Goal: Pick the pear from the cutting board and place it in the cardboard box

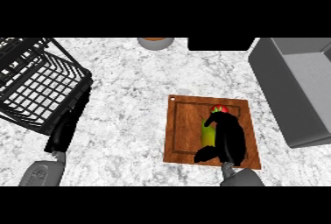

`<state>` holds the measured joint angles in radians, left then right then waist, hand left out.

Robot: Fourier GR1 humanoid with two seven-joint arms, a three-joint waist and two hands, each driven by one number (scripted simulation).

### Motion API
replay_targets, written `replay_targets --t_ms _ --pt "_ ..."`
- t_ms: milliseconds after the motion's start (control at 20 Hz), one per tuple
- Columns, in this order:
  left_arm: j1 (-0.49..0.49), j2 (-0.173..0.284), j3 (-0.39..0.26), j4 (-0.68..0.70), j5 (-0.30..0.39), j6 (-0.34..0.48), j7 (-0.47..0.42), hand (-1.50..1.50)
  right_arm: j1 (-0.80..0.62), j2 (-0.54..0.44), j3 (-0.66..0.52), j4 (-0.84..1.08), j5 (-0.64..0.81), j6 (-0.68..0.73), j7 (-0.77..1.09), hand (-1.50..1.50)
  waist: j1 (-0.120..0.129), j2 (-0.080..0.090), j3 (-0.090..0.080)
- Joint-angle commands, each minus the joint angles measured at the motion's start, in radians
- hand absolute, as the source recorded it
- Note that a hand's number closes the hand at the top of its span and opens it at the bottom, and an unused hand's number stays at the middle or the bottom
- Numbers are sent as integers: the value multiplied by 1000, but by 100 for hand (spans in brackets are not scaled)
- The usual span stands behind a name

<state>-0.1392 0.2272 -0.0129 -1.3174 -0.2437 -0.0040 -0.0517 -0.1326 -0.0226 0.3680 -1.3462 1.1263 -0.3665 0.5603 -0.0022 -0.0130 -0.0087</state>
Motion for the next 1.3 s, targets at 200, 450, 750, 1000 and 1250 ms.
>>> replay_targets --t_ms 200,450,750,1000,1250 --pt "45 33 31 -27 16 -48 -17 0 56 -106 -2 -32 48 -20 -91 150 1 12 9" --pt "15 0 3 -36 -7 -18 17 0 37 -327 177 -49 0 252 -408 150 15 11 7" --pt "-17 38 58 4 26 -55 3 0 86 -550 32 -308 -141 340 -569 150 -8 11 8" --pt "43 30 37 -64 15 -59 27 0 126 -645 -140 -548 -243 393 -547 150 -7 8 8" --pt "49 7 39 -28 7 -37 -18 0 194 -701 -323 -722 -284 428 -451 150 -16 7 8"
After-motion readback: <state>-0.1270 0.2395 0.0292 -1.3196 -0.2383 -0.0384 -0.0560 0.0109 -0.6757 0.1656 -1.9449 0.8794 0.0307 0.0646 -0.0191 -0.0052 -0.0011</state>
